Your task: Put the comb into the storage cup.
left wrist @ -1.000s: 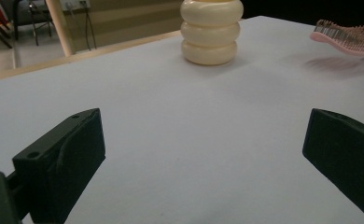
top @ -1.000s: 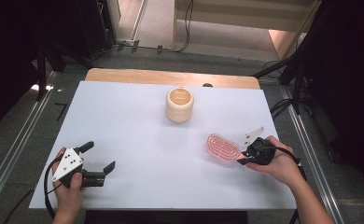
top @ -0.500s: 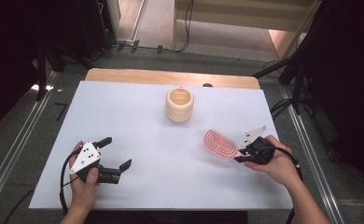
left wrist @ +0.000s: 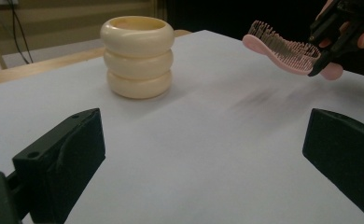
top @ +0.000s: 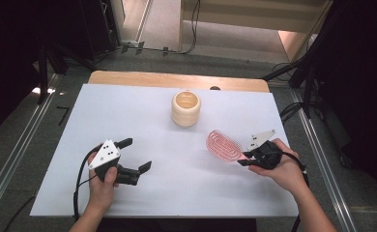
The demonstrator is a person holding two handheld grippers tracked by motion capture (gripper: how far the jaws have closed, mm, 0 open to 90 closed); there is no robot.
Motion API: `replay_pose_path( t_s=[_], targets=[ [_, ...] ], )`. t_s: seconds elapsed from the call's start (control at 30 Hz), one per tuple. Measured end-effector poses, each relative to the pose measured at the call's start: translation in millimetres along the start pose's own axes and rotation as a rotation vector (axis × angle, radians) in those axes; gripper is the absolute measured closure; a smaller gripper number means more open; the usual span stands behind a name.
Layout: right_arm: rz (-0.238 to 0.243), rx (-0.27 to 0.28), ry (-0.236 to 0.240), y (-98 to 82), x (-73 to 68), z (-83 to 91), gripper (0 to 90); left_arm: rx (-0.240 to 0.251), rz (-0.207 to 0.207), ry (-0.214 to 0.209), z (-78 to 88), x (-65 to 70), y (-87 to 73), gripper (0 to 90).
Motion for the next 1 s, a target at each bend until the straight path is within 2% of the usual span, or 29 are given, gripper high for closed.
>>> replay_pose_path(
  t_s=[0.17,0.37,1.0],
  targets=[
    [0.008,0.01,0.006,4.8,-3.5,-2.3,68.1,0.002,-0.011,-0.017,-7.9,6.1,5.3,0.0],
    [0.021,0.046,0.014,12.0,-6.6,-3.3,68.1,0.008,0.001,-0.033,-14.2,9.6,7.9,0.0],
    [0.055,0.143,0.04,38.1,-19.0,-15.3,68.1,0.025,0.019,-0.054,-19.6,13.4,12.3,0.0]
  ],
)
Point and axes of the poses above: each handheld gripper's, and its own axes: z roughly backward along the jaws, y roughly out of its top, x roughly to its right, the point moved 4 cm from there along -z, roughly forward along the jaws, and after that the axes turned 10 degrees about y, right-handed, at the moved point
